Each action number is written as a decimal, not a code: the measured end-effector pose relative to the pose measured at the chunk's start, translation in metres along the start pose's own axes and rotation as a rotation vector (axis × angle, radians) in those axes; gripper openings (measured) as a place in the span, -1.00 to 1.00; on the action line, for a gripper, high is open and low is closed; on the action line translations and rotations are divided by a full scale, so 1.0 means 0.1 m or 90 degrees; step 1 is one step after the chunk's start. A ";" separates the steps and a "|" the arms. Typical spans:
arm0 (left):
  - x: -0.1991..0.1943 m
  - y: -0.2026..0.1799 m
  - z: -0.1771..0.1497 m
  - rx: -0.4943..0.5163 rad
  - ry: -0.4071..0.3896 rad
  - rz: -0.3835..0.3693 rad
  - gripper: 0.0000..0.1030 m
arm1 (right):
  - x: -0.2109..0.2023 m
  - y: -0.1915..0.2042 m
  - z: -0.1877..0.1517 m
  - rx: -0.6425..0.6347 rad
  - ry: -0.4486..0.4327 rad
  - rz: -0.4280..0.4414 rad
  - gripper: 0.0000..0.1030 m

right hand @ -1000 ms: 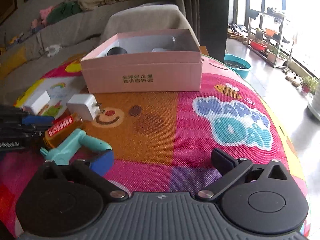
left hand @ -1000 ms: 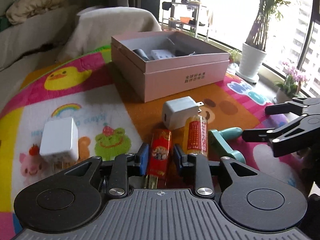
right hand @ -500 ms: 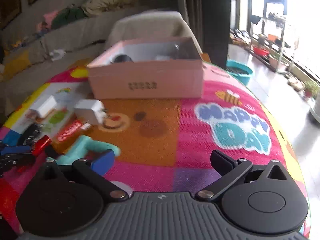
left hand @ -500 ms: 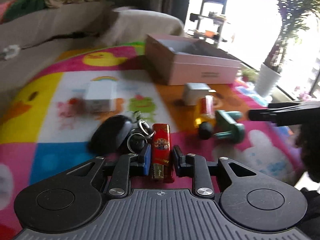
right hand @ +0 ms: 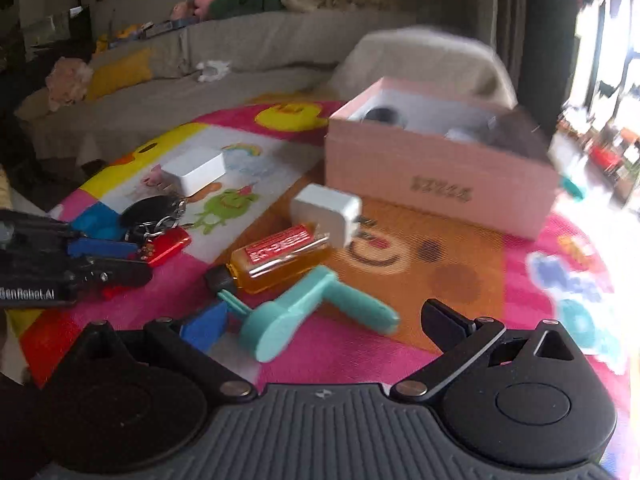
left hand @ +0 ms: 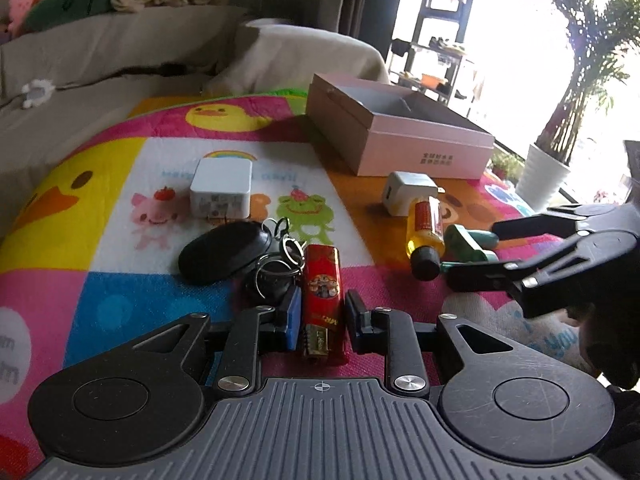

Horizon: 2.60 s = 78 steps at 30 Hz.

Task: Organize rigid objects
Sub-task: 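Carry the red lighter into the pink box with the left gripper while the right grasps the teal crank toy, then lower the teal crank toy into the pink box and open the right gripper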

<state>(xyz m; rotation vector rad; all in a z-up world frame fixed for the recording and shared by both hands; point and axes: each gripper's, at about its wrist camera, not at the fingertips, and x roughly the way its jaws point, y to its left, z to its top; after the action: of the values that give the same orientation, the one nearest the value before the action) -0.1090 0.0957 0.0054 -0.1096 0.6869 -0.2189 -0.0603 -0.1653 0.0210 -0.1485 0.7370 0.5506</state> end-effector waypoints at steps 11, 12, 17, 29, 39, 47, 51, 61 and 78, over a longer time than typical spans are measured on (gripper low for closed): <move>-0.03 -0.16 -0.04 0.036 -0.007 0.015 -0.49 | -0.27 0.10 0.06 -0.019 -0.034 -0.002 0.65; -0.04 -0.18 -0.03 0.039 -0.001 -0.002 -0.49 | -0.35 0.07 0.05 -0.016 -0.045 -0.008 0.65; -0.16 -0.43 0.05 0.096 0.023 -0.070 -0.49 | -0.71 -0.13 0.01 -0.003 -0.090 -0.044 0.65; 0.27 -0.97 1.54 0.188 -0.078 -0.059 -0.48 | -1.07 -0.58 -0.31 0.038 -0.160 -0.139 0.65; 1.33 -0.80 2.62 0.063 -0.075 0.000 -0.47 | -0.88 -0.78 -0.33 0.084 -0.137 -0.140 0.65; 0.80 -0.50 1.64 0.056 -0.062 -0.064 -0.47 | -0.80 -0.87 -0.27 0.103 -0.119 -0.150 0.65; 0.56 -0.40 1.12 0.057 -0.039 -0.086 -0.47 | -0.71 -0.92 0.11 0.093 -0.146 -0.142 0.65; 0.30 -0.26 0.54 0.057 -0.023 -0.068 -0.47 | -0.07 -1.11 1.83 0.096 -0.209 -0.159 0.80; 0.07 -0.07 0.33 0.028 -0.002 -0.025 -0.47 | -0.07 -0.81 0.09 0.187 -0.082 -0.176 0.81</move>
<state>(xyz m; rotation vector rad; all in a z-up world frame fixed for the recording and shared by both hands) -0.0840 0.0883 0.0272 -0.0817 0.6765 -0.2715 -0.0170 -0.2343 0.0272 0.0577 0.6498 0.1827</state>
